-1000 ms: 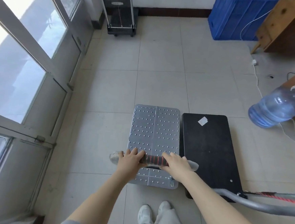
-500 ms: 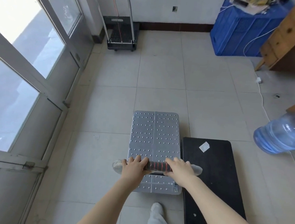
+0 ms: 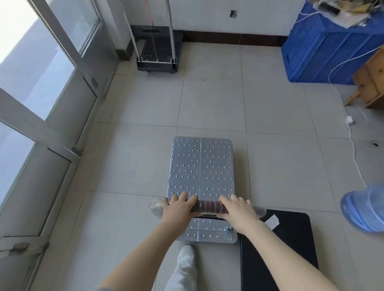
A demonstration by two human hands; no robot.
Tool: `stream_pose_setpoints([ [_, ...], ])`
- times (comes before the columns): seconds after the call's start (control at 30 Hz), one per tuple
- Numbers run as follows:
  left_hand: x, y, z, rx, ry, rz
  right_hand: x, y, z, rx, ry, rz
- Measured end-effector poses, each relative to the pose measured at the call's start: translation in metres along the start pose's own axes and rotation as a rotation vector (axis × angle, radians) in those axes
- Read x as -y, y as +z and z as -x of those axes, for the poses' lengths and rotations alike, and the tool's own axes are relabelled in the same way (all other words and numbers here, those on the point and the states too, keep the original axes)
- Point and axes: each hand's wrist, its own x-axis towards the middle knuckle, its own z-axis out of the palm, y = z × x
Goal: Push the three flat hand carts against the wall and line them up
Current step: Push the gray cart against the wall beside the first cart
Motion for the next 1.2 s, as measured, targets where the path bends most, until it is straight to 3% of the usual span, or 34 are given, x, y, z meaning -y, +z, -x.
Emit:
stream_pose_setpoints([
  [1.2,0.061,-0.340,-0.492,-0.018,0.018,-0.083,-0.089,-0.362,-0.462,0.002,0.004,-0.035],
])
